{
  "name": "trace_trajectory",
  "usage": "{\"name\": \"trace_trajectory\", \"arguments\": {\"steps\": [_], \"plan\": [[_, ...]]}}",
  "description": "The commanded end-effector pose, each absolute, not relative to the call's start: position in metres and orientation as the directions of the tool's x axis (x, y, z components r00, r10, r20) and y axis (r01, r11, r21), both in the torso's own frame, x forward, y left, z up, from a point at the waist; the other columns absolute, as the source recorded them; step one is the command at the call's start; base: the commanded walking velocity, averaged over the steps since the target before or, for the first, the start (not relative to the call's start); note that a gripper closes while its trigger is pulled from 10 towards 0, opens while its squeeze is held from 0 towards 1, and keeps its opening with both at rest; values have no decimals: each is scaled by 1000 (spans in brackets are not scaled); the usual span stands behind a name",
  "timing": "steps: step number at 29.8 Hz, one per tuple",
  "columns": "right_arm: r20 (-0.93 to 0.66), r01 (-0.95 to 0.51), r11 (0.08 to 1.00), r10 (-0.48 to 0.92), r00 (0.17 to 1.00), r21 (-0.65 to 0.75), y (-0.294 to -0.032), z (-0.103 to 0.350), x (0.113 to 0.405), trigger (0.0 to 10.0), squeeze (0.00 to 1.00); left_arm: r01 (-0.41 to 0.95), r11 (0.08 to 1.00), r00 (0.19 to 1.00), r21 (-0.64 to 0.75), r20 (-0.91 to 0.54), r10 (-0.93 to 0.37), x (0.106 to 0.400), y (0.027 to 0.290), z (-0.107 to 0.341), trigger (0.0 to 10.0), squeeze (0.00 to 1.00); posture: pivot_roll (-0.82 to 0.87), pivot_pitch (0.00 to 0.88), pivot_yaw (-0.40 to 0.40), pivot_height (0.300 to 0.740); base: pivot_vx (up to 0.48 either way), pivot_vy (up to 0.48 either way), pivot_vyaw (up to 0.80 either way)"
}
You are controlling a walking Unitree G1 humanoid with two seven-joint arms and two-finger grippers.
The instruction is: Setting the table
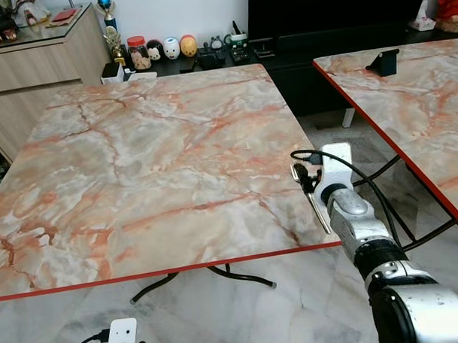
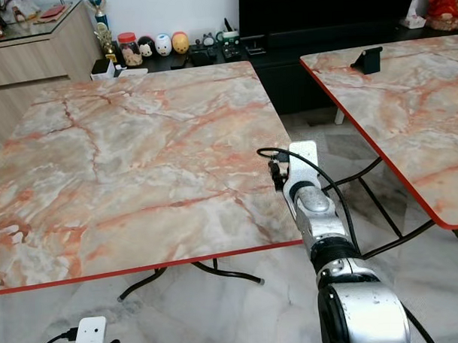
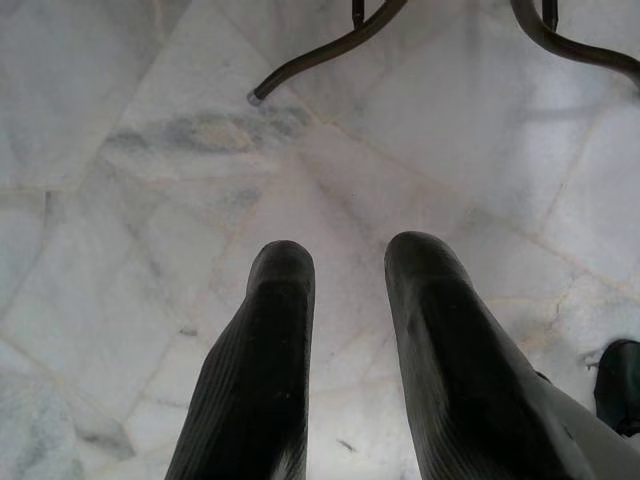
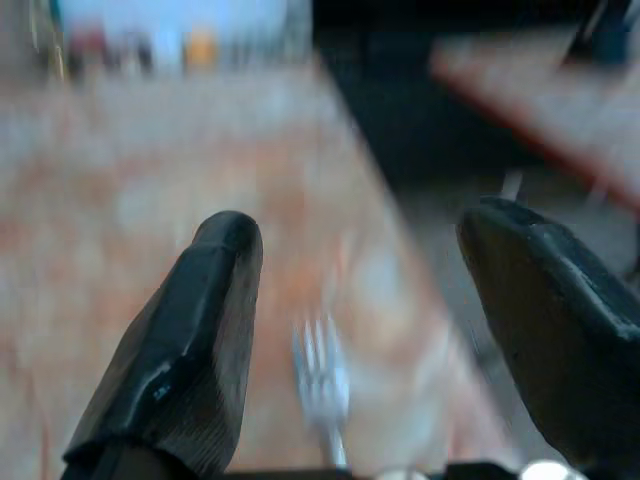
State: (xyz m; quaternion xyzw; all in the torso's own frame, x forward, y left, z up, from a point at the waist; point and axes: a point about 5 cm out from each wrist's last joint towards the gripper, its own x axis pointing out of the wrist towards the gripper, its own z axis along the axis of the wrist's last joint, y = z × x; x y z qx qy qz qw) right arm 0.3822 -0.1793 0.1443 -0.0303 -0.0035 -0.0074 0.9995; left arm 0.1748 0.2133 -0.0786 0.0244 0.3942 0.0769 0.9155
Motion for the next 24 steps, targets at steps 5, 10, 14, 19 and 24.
{"name": "trace_trajectory", "arguments": {"steps": [5,10,14,19,24], "plan": [[221,48,995,-27,975,-88,-175,150,359,10000,0,-132,984,669,119,-722,177,169,217,-80,10000,0,-60,0,52,740,0,0,0],[247,55,995,-34,968,-80,-175,140,338,10000,0,-130,984,670,119,-721,176,168,217,-80,10000,0,-68,0,55,740,0,0,0],[232,76,995,-59,971,-68,-176,135,330,10000,0,-126,985,673,117,-719,171,169,216,-80,10000,0,-71,0,54,740,0,0,0],[227,71,995,-53,972,-71,-173,136,330,10000,0,-126,985,678,118,-715,172,171,215,-80,10000,0,-64,0,46,740,0,0,0],[233,88,994,-69,970,-71,-173,139,330,10000,0,-128,985,677,119,-715,174,170,215,-80,10000,0,-61,0,43,740,0,0,0]]}}
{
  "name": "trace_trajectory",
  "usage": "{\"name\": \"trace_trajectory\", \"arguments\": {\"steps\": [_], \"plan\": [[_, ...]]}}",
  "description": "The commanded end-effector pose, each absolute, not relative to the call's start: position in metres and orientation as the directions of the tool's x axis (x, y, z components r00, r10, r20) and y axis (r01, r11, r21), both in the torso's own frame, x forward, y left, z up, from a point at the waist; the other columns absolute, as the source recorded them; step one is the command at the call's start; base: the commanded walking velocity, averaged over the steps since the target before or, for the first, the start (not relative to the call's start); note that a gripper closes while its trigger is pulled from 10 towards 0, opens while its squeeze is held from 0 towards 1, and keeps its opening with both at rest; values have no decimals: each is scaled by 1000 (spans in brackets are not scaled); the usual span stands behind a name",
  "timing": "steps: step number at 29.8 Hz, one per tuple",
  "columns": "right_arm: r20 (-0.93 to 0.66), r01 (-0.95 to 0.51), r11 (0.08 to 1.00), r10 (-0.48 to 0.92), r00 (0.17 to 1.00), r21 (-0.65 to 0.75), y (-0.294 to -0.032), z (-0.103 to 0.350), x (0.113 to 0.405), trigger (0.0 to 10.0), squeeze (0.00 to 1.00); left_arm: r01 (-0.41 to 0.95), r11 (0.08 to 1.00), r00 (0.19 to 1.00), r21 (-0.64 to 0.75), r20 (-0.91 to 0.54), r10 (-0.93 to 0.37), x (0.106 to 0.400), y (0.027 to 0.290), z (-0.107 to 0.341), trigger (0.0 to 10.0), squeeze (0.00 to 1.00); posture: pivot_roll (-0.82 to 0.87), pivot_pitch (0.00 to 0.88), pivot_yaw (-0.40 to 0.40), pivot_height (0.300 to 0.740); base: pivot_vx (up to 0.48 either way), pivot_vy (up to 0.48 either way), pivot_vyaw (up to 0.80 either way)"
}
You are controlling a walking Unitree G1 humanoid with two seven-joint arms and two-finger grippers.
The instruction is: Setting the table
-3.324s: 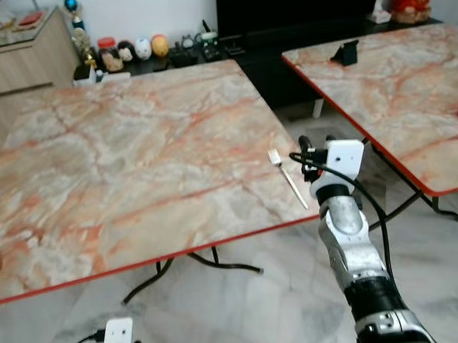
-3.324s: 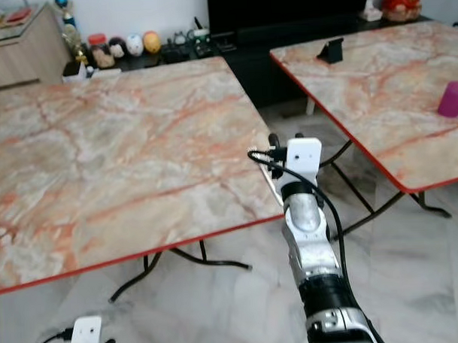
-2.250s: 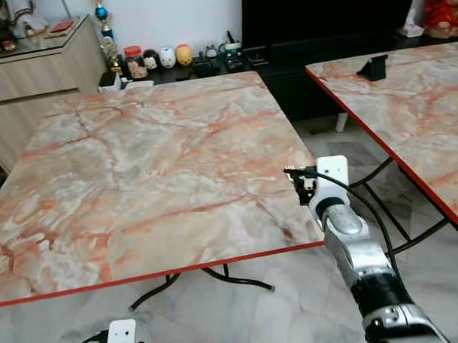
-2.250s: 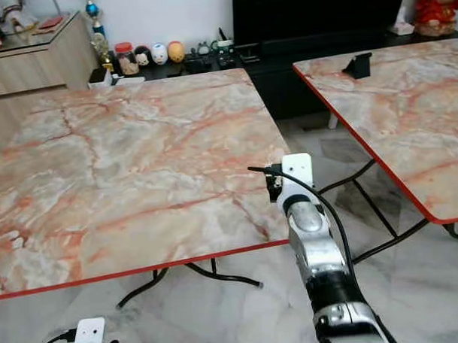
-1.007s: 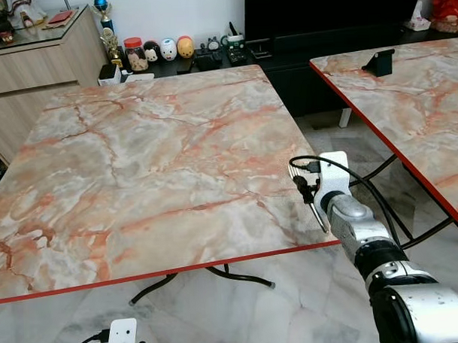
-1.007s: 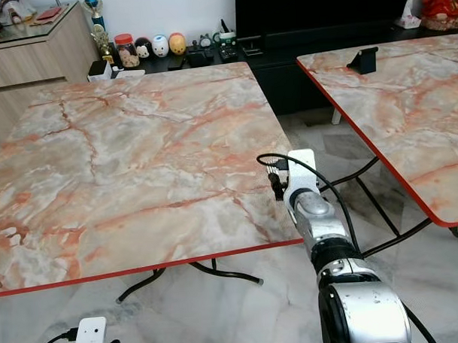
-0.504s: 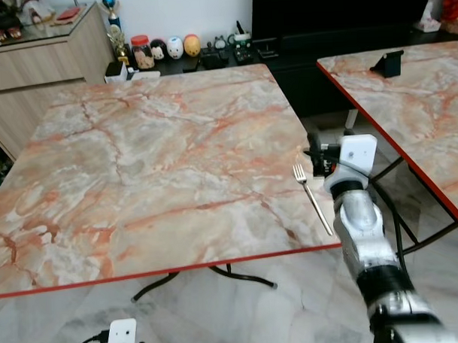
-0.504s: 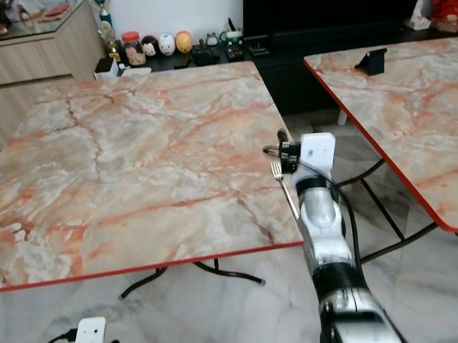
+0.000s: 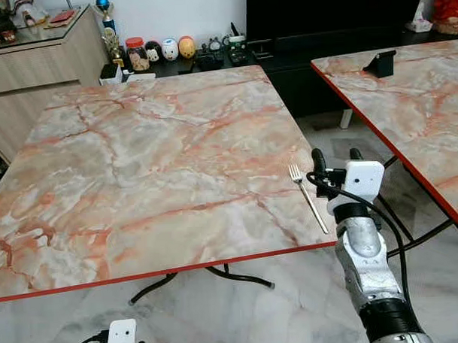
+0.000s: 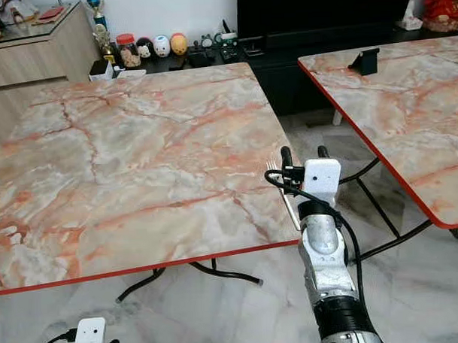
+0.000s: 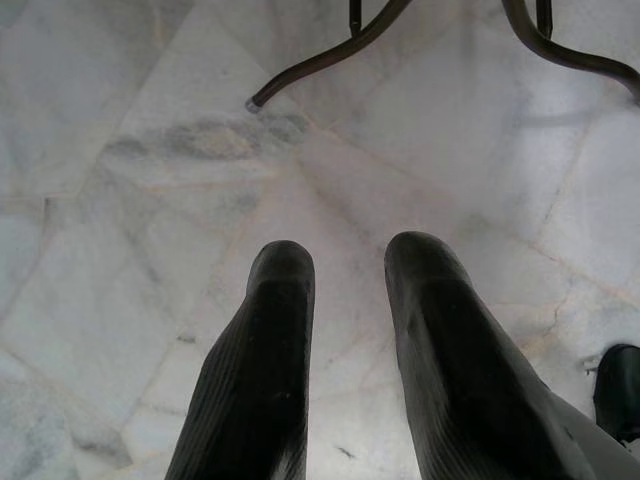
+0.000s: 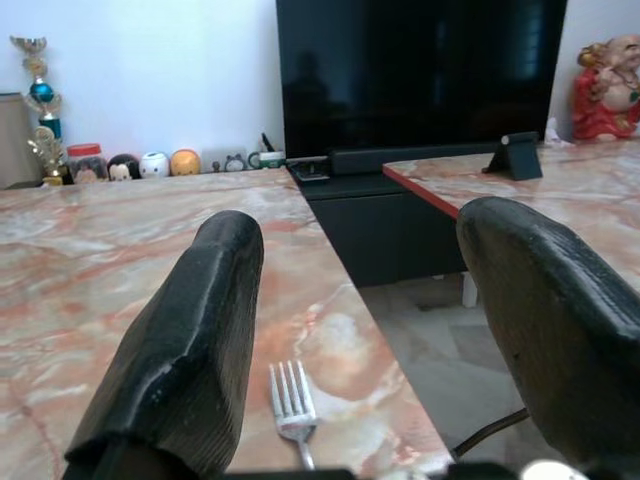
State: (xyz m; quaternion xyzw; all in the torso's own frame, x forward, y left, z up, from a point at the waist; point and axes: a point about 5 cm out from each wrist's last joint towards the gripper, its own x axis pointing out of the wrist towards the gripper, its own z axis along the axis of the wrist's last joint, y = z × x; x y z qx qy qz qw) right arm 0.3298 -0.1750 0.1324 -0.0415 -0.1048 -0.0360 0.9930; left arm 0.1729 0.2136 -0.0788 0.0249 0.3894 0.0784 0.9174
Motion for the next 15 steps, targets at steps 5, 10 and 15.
{"name": "trace_trajectory", "arguments": {"steps": [5,10,15], "plan": [[235,100,992,-80,969,-77,-174,143,330,10000,0,-125,984,668,127,-722,179,167,216,-81,10000,0,-63,0,43,740,0,0,365],[228,86,995,-70,971,-59,-171,142,328,10000,0,-127,984,669,128,-721,180,167,216,-81,10000,0,-63,0,43,740,0,0,432],[216,91,994,-76,973,-61,-171,140,326,10000,0,-117,985,667,126,-725,172,168,216,-81,10000,0,-64,0,46,740,0,0,0]]}}
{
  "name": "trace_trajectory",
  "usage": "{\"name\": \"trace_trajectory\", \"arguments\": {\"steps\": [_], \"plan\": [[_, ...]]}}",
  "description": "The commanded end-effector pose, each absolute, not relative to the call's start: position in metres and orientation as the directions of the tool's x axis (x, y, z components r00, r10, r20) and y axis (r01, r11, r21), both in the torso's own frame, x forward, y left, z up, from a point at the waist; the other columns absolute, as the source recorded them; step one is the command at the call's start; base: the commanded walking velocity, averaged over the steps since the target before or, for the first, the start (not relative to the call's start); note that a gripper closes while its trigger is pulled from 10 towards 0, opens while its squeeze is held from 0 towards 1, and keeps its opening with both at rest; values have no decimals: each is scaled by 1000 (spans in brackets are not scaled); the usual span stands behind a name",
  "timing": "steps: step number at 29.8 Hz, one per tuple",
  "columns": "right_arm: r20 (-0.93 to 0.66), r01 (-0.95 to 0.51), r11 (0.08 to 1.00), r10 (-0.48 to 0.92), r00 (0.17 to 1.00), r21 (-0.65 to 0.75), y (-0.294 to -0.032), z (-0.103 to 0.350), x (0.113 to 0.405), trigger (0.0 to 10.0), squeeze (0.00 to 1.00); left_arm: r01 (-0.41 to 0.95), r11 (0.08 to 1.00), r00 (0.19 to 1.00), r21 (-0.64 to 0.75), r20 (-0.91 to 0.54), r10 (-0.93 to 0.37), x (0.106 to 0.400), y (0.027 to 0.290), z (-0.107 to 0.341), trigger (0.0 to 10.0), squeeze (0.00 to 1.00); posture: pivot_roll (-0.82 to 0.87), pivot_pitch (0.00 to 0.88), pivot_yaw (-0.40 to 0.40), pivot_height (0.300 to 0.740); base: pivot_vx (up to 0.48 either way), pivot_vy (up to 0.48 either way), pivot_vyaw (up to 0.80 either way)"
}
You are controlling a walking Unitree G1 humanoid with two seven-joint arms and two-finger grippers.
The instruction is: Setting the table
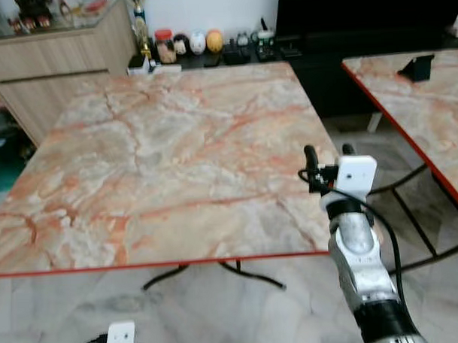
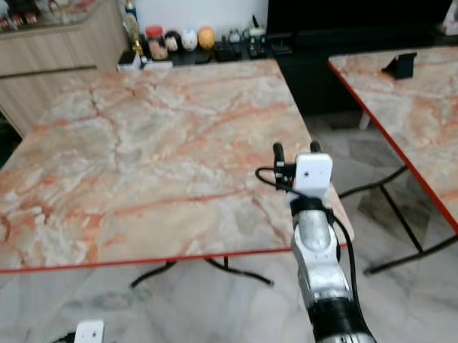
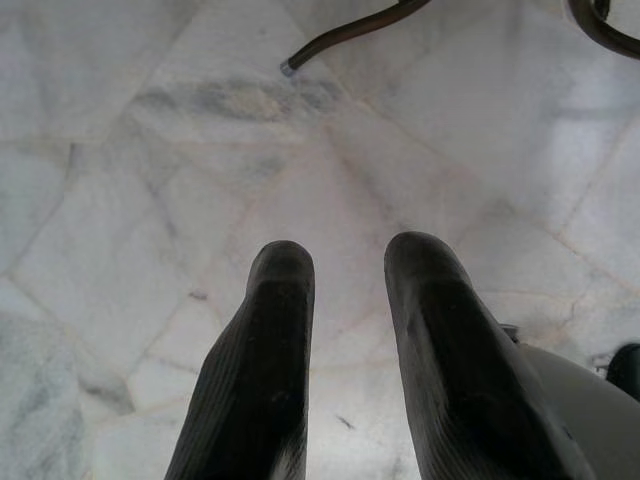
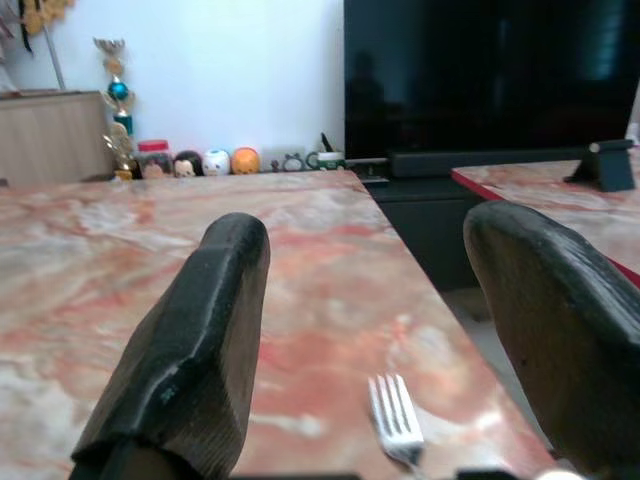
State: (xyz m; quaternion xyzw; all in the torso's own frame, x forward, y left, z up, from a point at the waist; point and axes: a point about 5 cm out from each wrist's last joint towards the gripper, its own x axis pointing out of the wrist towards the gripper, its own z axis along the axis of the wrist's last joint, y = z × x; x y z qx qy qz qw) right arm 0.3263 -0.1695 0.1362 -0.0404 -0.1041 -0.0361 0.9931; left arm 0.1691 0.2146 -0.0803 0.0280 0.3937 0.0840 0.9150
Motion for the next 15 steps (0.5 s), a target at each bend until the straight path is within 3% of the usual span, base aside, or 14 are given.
{"name": "trace_trajectory", "arguments": {"steps": [1,15], "plan": [[212,95,993,-80,974,-63,-172,139,325,10000,0,-118,985,667,127,-725,173,168,216,-81,10000,0,-65,0,46,740,0,0,0],[205,92,994,-78,976,-60,-171,140,325,10000,0,-116,985,666,128,-725,173,167,216,-81,10000,0,-65,0,46,740,0,0,0]]}}
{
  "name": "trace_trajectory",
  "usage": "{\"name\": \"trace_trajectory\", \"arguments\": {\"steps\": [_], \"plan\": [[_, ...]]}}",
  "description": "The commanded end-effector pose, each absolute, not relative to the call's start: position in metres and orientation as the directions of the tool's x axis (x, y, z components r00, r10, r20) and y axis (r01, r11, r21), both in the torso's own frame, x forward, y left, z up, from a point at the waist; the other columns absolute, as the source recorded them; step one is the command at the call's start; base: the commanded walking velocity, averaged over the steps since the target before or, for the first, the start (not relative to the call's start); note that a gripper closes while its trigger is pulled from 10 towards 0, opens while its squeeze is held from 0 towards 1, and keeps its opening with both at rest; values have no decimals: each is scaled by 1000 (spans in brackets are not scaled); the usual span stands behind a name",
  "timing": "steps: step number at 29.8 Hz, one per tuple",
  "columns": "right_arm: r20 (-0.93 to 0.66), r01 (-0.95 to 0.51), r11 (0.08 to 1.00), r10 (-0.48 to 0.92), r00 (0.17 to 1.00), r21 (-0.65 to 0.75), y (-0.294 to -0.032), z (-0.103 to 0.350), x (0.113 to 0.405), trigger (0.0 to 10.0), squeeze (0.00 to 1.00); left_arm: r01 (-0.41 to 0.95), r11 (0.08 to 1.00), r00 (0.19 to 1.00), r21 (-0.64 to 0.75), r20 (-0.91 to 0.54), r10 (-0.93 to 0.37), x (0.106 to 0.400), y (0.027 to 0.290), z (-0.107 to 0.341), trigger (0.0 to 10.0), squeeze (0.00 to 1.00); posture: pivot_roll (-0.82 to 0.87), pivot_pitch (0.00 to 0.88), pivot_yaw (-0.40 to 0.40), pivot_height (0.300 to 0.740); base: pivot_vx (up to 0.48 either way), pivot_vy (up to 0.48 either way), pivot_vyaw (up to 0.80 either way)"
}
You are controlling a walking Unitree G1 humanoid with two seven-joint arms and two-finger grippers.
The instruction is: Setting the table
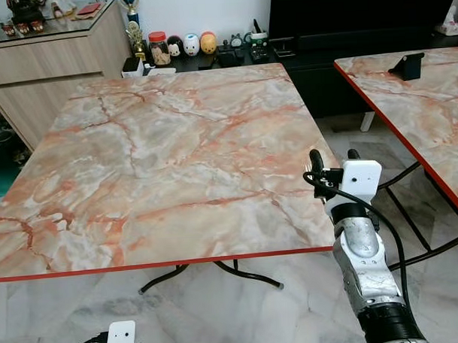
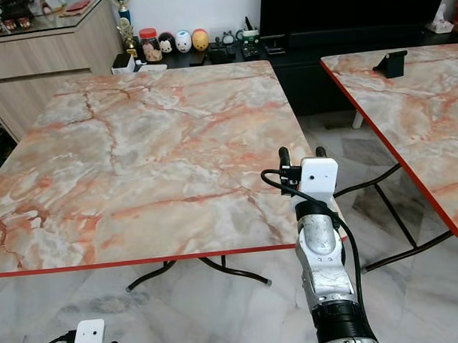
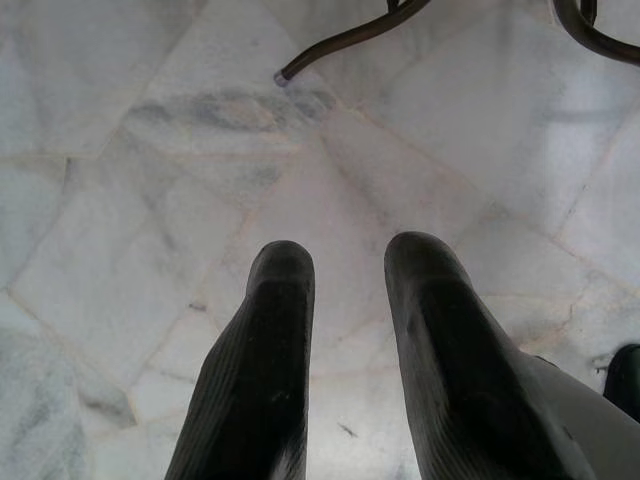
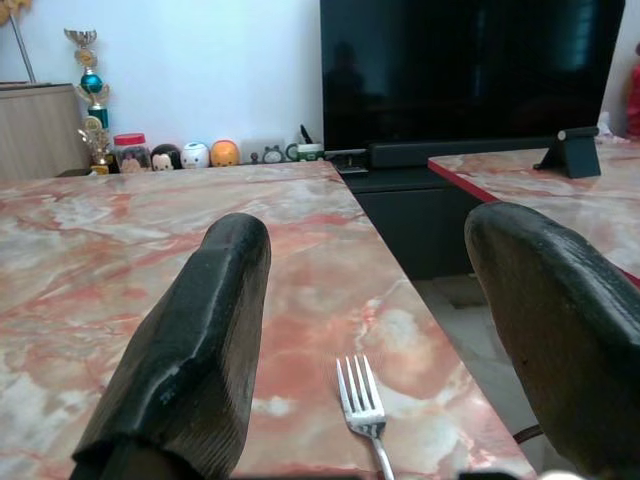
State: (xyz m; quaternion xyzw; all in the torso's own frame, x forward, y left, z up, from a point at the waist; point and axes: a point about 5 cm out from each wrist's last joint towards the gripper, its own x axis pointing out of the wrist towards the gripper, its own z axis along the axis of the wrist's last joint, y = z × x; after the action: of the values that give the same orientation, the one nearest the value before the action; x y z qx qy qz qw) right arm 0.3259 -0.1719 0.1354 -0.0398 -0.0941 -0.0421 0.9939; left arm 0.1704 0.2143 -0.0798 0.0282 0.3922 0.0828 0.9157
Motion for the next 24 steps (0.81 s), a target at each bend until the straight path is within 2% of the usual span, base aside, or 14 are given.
{"name": "trace_trajectory", "arguments": {"steps": [1,19,24], "plan": [[205,92,994,-78,976,-60,-171,140,325,10000,0,-116,985,667,128,-725,173,167,216,-81,10000,0,-64,0,47,740,0,0,0],[190,84,995,-71,979,-62,-169,139,325,10000,0,-115,986,670,122,-723,167,168,214,-81,10000,0,-65,0,47,740,0,0,0],[191,79,995,-66,979,-62,-167,139,325,10000,0,-113,986,672,119,-722,165,169,213,-81,10000,0,-65,0,47,740,242,0,0]]}}
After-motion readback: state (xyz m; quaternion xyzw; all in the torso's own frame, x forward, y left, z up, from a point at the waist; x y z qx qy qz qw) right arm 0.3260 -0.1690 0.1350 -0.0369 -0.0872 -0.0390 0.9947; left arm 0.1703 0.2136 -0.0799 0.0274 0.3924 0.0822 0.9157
